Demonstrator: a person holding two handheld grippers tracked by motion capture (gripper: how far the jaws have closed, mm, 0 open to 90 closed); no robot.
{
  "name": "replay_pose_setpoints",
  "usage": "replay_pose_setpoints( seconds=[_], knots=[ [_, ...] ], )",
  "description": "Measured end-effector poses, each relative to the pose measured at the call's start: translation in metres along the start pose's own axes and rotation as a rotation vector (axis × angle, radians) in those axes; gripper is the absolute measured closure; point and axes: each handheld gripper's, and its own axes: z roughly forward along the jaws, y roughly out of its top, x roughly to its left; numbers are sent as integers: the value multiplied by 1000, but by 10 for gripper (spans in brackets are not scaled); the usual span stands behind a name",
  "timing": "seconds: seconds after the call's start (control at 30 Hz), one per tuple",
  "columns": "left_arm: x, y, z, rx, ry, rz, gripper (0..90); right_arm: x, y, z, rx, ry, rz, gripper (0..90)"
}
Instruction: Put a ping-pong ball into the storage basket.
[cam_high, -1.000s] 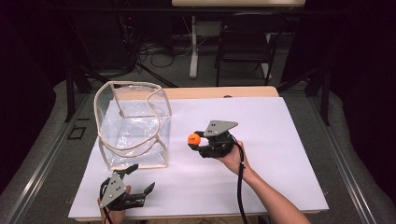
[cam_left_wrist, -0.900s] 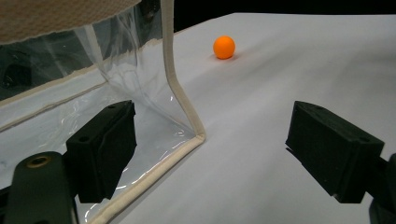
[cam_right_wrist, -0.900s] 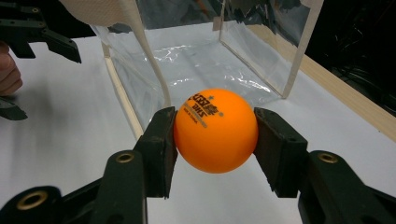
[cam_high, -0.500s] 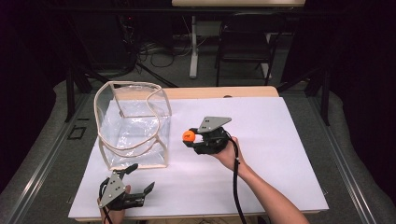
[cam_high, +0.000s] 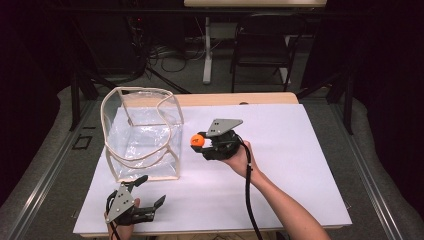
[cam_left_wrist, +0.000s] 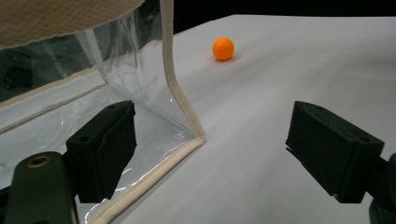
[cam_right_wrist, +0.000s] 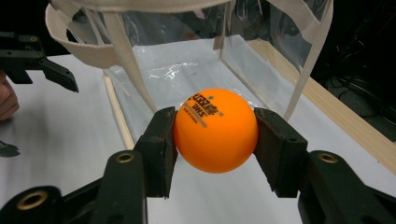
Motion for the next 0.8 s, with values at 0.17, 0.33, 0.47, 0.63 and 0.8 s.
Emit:
replay_pose_setpoints(
  seconds=[0.17, 0.33, 0.47, 0.63, 0.8],
  knots=[
    [1, -1, 1, 1, 1, -5, 156, -1, 5, 2, -10, 2, -1, 513],
    [0, 0, 0, -1, 0, 1, 156, -4, 13, 4, -13, -1, 0, 512],
    [0, 0, 0, -6, 3, 0, 156, -2, 18, 4, -13, -3, -15, 513],
    [1, 0, 0, 0, 0, 1, 156, -3, 23, 4, -17, -1, -17, 513],
    [0, 0, 1, -2, 2, 2, 156, -4, 30, 5, -22, 0, -16, 513]
  ],
)
